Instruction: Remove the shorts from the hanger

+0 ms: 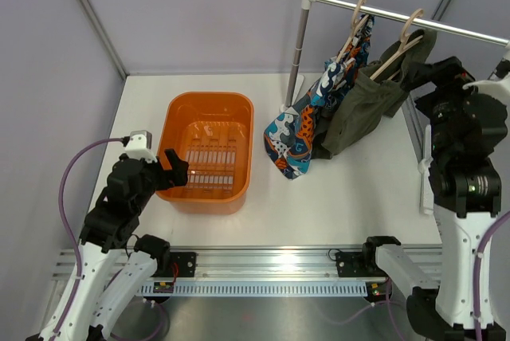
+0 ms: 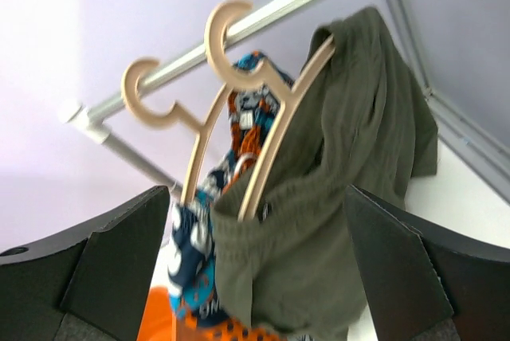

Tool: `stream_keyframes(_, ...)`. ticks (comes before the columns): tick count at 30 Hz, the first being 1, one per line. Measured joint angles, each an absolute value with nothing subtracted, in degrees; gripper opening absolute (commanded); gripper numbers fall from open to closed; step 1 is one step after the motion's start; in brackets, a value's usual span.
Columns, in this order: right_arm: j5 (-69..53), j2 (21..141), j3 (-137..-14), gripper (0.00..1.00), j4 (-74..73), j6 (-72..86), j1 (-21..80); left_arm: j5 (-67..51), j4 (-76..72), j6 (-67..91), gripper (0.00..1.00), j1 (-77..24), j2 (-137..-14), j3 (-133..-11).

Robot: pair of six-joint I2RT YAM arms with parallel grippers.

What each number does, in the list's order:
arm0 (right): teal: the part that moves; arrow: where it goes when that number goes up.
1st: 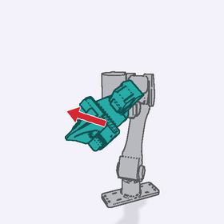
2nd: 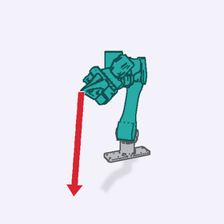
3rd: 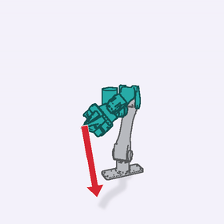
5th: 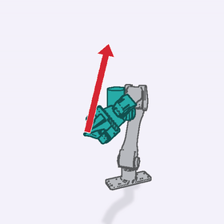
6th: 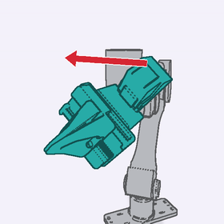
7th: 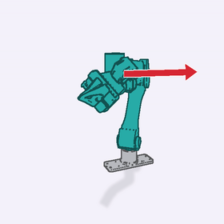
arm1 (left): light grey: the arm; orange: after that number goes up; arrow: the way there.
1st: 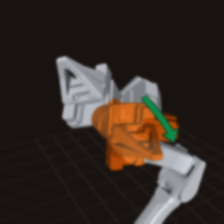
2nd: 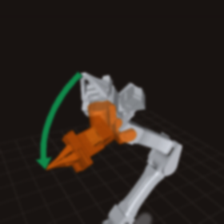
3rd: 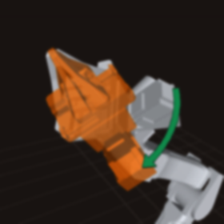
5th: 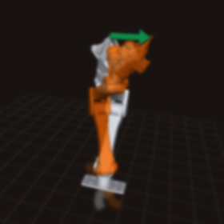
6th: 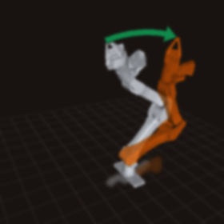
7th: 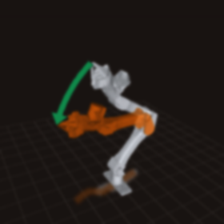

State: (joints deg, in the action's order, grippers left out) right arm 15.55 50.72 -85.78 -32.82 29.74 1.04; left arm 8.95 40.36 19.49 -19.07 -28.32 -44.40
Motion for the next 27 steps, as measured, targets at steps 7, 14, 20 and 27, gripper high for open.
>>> stream_keyframes(7, 20.23, 64.95, -91.7, 0.99, -31.99, 28.67, 1.02, 8.36, 40.21, 19.49, 0.99, -19.07, -28.21, -44.4)
stream_keyframes(14, 22.04, 73.8, -93.17, 0.99, -32.12, 28.21, 0.99, 7.9, 40.21, 19.46, 0.99, -19.07, -27.79, -44.36)
stream_keyframes(20, 23.59, 78.17, -97.45, 0.97, -31.14, 26.7, 0.99, 7.86, 40.18, 19.49, 0.99, -19.07, -27.05, -44.18)
stream_keyframes(27, 24.77, 82.0, -99.35, 0.93, -30.65, 25.36, 0.99, 7.77, 40.16, 19.49, 0.99, -19.09, -27.05, -44.07)
